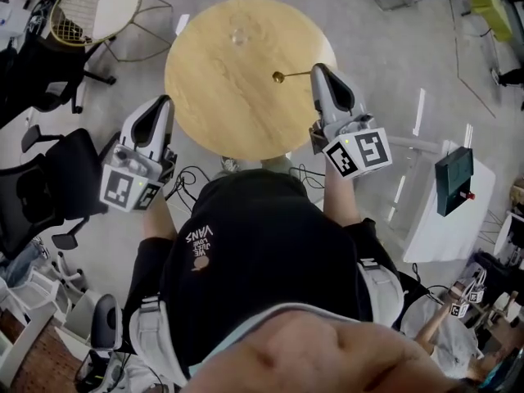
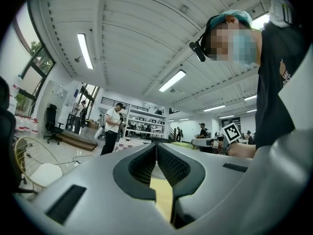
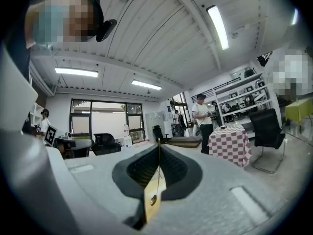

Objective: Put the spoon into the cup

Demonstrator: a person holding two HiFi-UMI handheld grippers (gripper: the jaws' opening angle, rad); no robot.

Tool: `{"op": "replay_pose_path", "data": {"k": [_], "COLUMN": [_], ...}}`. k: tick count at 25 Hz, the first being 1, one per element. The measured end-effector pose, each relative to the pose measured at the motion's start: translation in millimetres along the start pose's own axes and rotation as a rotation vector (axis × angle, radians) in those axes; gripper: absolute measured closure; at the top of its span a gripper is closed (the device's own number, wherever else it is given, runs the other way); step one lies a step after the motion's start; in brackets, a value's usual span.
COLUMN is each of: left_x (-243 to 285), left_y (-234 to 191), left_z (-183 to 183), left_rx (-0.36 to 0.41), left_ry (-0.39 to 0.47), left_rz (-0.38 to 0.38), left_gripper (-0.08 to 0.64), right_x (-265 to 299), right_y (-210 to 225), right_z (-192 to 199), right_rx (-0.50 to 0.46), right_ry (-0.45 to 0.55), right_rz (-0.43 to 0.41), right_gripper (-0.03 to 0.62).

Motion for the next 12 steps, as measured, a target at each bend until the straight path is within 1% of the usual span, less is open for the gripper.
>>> {"op": "replay_pose_path", "data": {"k": [6, 12], "left_x": [30.4, 46.1], "left_y": [17.3, 24.8], "left_z": [-5.1, -3.0], "left_rx": [0.0, 0.002], "left_ry": [0.022, 0.03], "left_rz": [-0.052, -0.104], "left_gripper": [0.555, 0.555], "right_x": [15.2, 30.9], "right_y": [36.0, 58.1], "right_z": [-10.4, -16.0], "right_rx": [-0.01, -0.026], "right_ry": [-0.016, -0.019], "right_rz": [-0.072, -0.129], "right_gripper": [0.594, 0.594]}}
Point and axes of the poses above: the fingertips, and each gripper's own axes: x forward along the fingers, y to its right, z out of its underside, the point moved 5 cm from there along -x, backward along the fingers, and after that the axes turned 7 degrees about -y, right-handed, at the moved point
